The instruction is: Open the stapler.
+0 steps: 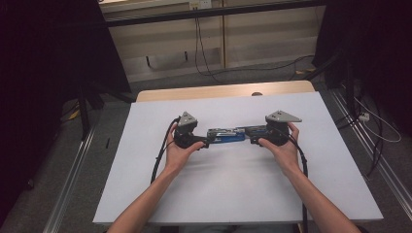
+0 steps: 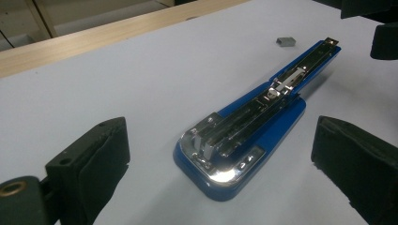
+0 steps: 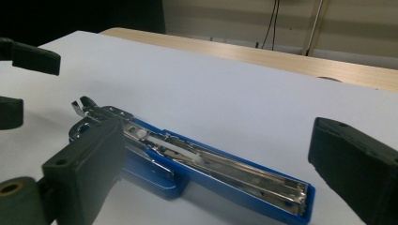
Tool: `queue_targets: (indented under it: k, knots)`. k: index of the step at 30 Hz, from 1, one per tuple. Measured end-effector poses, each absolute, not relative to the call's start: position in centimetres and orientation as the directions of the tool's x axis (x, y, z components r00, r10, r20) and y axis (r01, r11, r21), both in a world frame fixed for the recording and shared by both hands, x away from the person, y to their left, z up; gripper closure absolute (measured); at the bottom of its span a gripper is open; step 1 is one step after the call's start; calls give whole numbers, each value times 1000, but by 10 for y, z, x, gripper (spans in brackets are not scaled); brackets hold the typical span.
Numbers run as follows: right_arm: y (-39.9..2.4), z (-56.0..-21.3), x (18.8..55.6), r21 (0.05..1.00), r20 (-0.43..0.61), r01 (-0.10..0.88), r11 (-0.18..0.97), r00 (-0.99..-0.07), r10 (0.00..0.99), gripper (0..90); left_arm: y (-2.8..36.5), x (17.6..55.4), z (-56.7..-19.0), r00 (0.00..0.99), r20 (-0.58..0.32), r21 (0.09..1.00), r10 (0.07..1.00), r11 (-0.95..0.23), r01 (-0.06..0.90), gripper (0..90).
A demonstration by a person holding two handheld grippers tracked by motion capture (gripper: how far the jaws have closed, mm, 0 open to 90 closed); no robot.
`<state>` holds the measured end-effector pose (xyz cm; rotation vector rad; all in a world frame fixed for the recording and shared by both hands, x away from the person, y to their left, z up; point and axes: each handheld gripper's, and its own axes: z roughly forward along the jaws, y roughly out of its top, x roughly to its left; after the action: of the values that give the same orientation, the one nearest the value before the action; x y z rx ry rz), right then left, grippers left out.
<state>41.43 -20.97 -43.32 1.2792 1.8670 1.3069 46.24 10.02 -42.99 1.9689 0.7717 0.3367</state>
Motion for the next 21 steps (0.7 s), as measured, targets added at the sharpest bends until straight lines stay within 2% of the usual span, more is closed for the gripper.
queue_targets:
  k: [5, 8, 21]
  knots:
    - [-216, -433, 408, 914, 82, 396, 94, -405, 911, 43, 107, 459, -430, 758, -88, 860, 646, -335, 385, 48]
    - [-221, -431, 406, 918, 81, 388, 85, -393, 916, 57, 112, 455, -429, 760, -49, 867, 648, -351, 355, 50]
    - [-231, -434, 395, 914, 66, 395, 95, -375, 925, 67, 144, 431, -435, 730, -65, 865, 681, -326, 381, 56]
